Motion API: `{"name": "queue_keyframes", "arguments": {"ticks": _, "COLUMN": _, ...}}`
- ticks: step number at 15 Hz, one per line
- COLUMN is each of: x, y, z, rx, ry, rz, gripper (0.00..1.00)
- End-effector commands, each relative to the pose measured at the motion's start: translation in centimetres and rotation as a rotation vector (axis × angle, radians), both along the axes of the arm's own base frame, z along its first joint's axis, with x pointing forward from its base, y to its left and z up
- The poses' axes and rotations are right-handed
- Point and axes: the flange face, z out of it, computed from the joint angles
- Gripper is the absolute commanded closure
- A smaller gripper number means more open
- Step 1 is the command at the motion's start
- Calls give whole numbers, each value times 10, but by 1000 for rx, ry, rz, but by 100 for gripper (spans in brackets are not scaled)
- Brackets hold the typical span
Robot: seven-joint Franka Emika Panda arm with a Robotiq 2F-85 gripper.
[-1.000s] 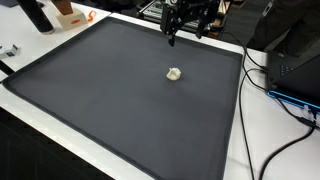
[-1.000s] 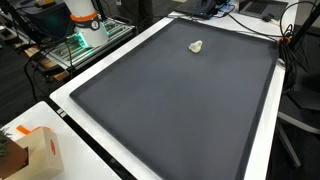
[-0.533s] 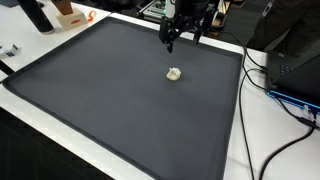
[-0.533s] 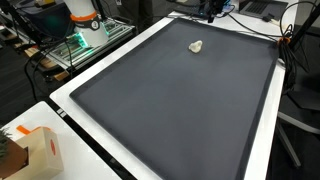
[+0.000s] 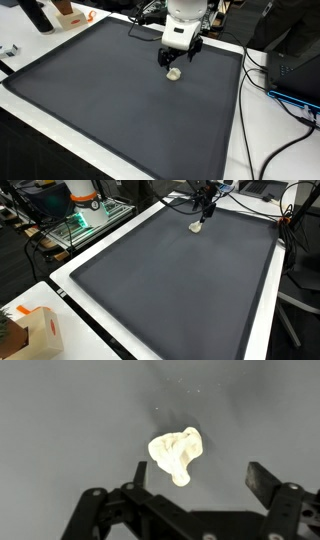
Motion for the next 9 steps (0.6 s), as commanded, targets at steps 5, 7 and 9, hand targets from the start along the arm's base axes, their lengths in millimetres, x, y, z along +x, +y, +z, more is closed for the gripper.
{"name": "queue_keyframes", "arguments": {"ticks": 5, "x": -2, "y": -2, "z": -25, "rx": 18, "ry": 16, "rz": -2, "gripper": 42}}
{"name": "queue_keyframes", "arguments": {"ticks": 7, "x": -2, "y": -1, "z": -25, "rx": 17, "ry": 8, "rz": -2, "gripper": 58}}
{"name": "queue_keyframes", "arguments": {"ticks": 9, "x": -1, "y": 0, "z": -25, "rx": 22, "ry": -1, "rz": 1, "gripper": 73}}
